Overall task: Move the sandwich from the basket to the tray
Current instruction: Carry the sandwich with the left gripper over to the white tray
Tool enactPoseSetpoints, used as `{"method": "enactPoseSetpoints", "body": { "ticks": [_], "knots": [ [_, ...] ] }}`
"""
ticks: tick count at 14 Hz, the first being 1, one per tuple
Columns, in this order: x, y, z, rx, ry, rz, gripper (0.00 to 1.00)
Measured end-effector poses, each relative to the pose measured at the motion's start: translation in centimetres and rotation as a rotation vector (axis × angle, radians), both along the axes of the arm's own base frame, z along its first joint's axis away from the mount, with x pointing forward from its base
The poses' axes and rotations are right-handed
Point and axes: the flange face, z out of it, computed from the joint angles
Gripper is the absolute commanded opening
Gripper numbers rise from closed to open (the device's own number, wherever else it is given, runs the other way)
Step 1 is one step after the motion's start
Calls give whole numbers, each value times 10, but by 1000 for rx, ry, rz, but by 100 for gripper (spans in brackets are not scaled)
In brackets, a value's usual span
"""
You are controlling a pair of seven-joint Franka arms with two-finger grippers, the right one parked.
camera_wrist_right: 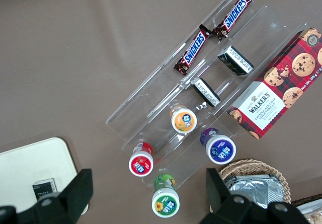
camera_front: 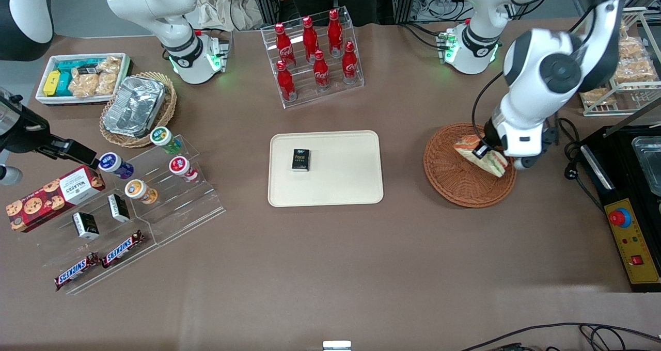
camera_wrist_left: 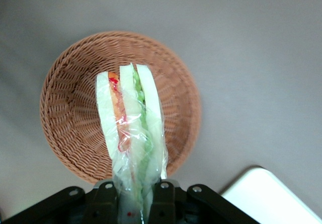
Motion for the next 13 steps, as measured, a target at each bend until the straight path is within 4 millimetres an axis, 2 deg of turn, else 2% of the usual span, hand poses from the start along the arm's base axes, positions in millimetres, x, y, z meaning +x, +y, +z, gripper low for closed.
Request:
{"method": "enactPoseSetpoints", "body": {
  "ticks": [3,6,8,13],
  "knots": [
    [3,-13,35,-80,-32,-118,0],
    [1,-31,49,-174,-49,-322,0],
    [-5,-56,55,-185,-55,-430,0],
    [-25,-141,53,-197,-42,-619,0]
  ]
}}
